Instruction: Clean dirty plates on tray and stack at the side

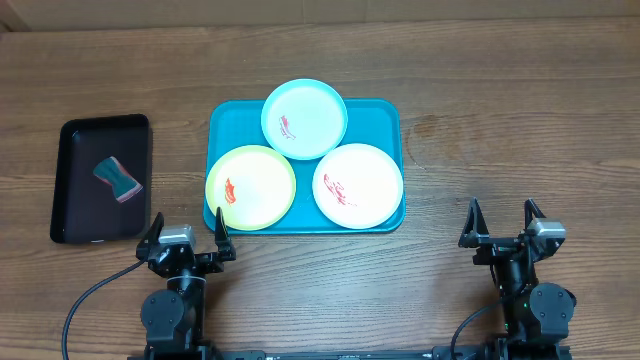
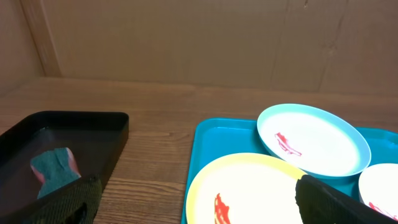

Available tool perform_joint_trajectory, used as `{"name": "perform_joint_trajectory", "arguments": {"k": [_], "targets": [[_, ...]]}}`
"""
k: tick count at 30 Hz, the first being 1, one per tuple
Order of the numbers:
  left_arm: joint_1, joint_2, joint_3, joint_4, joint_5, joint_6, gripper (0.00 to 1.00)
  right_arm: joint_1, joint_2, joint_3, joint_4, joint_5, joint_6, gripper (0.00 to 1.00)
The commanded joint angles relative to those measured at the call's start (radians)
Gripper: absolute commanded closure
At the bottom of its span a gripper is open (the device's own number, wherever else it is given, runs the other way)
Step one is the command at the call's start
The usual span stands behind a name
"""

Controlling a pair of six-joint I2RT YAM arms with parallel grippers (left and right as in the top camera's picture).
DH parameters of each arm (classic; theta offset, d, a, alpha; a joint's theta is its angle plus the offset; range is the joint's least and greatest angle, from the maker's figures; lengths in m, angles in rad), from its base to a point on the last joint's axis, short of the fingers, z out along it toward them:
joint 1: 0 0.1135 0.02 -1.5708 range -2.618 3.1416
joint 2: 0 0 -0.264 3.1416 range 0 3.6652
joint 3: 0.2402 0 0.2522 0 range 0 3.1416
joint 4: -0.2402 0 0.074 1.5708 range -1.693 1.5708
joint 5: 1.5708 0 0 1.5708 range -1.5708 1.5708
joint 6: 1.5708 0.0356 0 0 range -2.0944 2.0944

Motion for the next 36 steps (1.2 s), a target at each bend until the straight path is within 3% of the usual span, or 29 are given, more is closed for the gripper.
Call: {"name": "perform_joint_trajectory", "arguments": {"k": [1,36], "targets": [[-0.003,-0.01,-0.005,0.004,-0.002,-0.014,0.0,-0.002,-0.01,-0.01,0.008,0.005,-0.007,0.0],[-0.003,-0.009,-0.005,0.041,-0.004,-0.024,0.0,-0.002,-0.01,-0.01,0.008,0.005,-0.007,0.0]]}}
